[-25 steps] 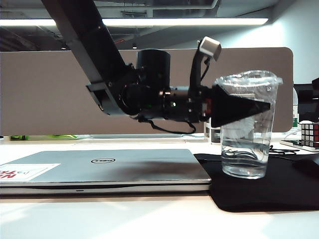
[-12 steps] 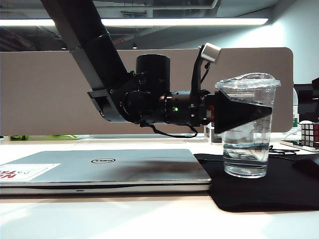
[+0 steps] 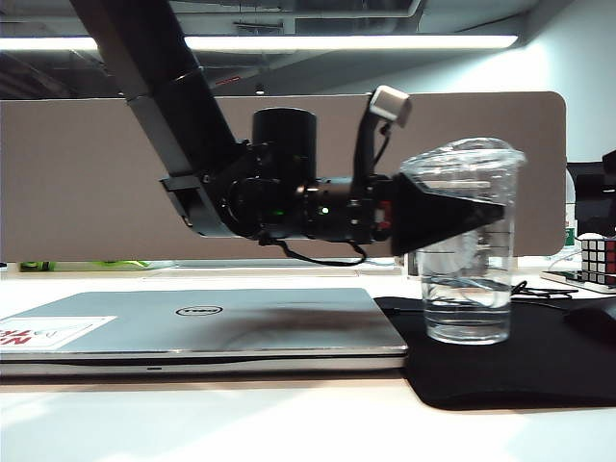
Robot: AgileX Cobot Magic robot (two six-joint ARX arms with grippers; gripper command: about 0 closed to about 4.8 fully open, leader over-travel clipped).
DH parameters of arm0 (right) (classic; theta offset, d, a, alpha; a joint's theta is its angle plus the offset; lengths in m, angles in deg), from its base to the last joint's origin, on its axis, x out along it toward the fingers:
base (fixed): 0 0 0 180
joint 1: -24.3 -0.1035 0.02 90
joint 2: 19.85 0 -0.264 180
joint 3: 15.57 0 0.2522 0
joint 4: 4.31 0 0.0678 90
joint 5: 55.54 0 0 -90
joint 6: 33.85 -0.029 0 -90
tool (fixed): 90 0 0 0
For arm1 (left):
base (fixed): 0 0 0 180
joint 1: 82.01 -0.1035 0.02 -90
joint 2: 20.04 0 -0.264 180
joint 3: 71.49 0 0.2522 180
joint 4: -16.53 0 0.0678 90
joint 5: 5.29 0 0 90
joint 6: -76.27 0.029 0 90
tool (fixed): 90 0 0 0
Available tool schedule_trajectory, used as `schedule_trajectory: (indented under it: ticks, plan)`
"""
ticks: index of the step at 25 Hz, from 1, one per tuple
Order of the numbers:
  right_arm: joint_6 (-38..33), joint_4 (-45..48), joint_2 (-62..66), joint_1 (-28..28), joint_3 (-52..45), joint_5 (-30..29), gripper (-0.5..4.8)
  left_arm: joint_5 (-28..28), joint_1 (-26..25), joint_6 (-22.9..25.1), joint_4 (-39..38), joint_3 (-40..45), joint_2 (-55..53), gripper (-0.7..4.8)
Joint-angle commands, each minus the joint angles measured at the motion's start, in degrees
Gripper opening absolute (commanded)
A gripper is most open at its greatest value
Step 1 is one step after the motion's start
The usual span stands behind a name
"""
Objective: Pick up the coffee cup and place it on the right side of the laptop.
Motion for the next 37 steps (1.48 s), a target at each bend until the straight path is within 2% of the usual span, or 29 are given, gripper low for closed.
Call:
schedule_trajectory:
  ticks: [1,7,13,19,25,37]
  plan:
    - [0.4,0.6,-0.1,0.0,-0.4,-0.1,-0.01,4.5,-1.9,-3.1,0.5,-0.1,0.2,4.79]
    - [1.3,0.6,-0.1,0.0,-0.4,-0.1,-0.01,9.6,-4.1,-4.3,0.6,-0.1,0.2,4.79]
    - [1.3,0.6,-0.1,0.0,-0.4,-0.1,-0.01,8.3,-3.8,-4.2,1.9,-0.2,0.2,4.79]
    - [1.3,0.6,-0.1,0.0,-0.4,-0.4,-0.01,8.5,-3.6,-4.5,0.0,-0.2,0.2,4.79]
    - [1.5,0.6,-0.1,0.0,-0.4,-1.6,-0.01,6.3,-1.2,-4.3,0.1,-0.2,0.2,4.79]
    - [1.7,0.6,-0.1,0.0,-0.4,-1.6,-0.01,5.9,-3.4,-4.3,-1.5,-0.3,0.2,4.79]
